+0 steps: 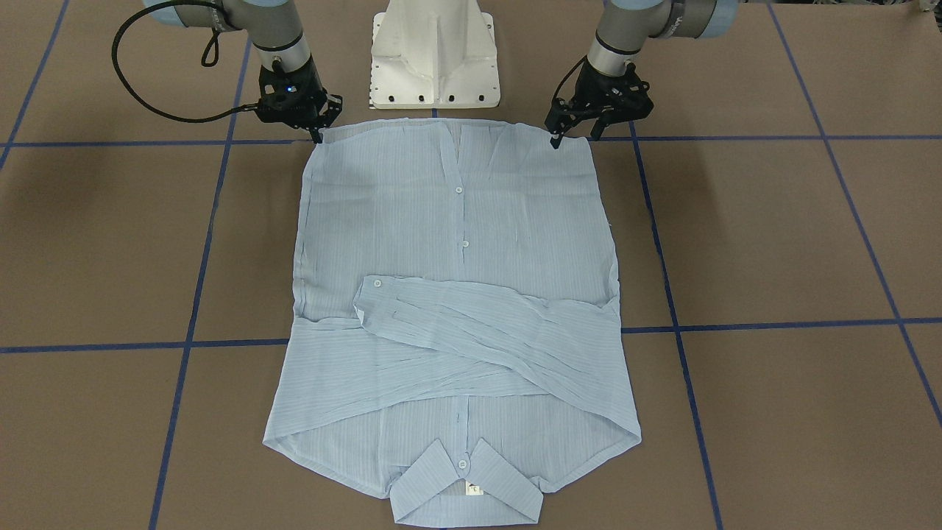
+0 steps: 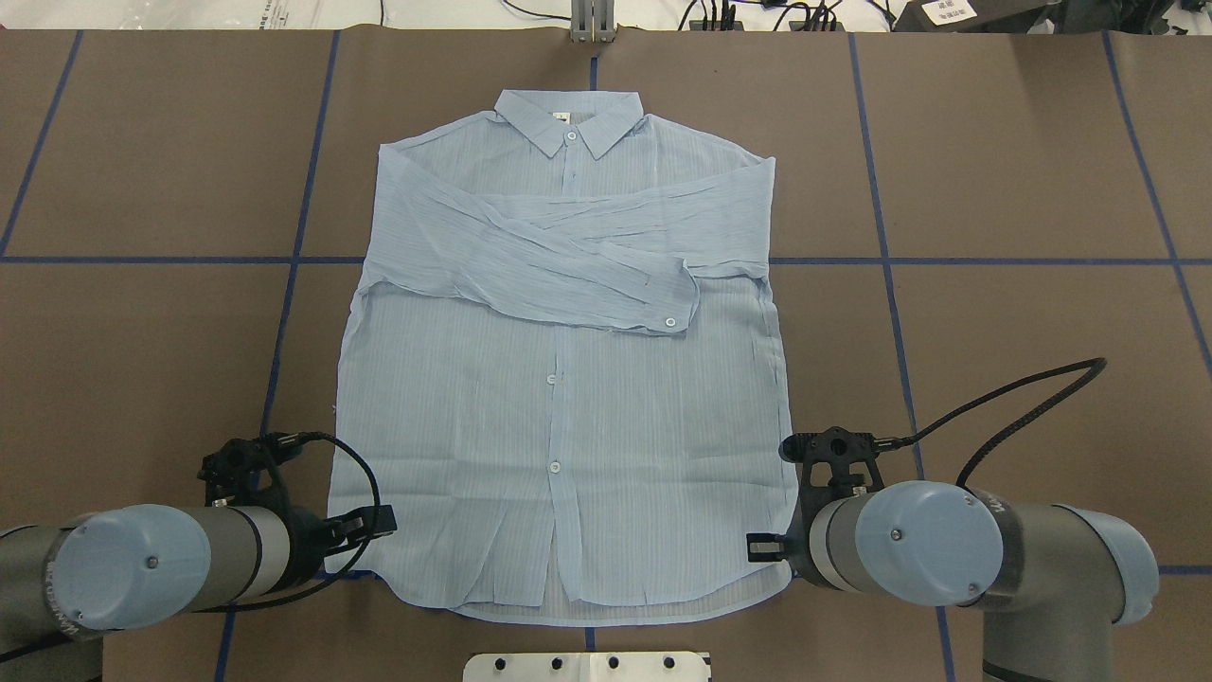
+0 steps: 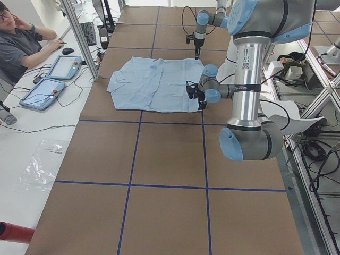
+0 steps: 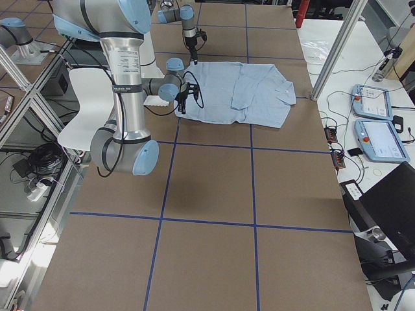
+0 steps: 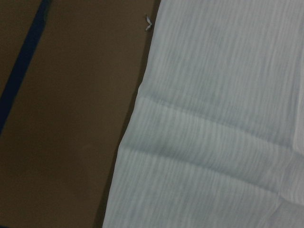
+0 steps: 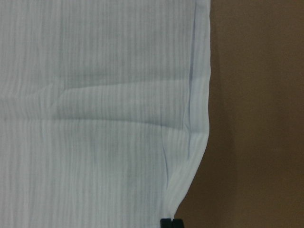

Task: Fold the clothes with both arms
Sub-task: 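Lower both grippers to the hem corners nearest the robot, then grasp the hem corners with both grippers and begin lifting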

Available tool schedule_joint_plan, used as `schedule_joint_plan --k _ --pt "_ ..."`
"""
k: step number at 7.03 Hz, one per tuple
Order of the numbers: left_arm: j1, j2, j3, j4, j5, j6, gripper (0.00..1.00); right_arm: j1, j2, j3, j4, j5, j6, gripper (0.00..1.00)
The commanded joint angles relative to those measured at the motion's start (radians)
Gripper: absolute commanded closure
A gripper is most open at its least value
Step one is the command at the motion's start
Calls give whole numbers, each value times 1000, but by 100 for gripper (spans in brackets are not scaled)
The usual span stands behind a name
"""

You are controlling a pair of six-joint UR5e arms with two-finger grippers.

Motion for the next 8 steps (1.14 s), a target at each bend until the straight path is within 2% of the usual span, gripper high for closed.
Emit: schedule_joint_plan --k 1,2,6,8 --pt "1 0 21 2 -1 2 6 1 9 -2 0 0 -2 100" --pt "6 -4 40 0 -3 2 6 1 9 -3 0 -2 0 100" --pt "6 -10 35 0 -12 11 40 7 9 -2 0 0 0 100" --pt "3 -9 27 2 -14 15 47 13 9 -2 0 0 -2 100"
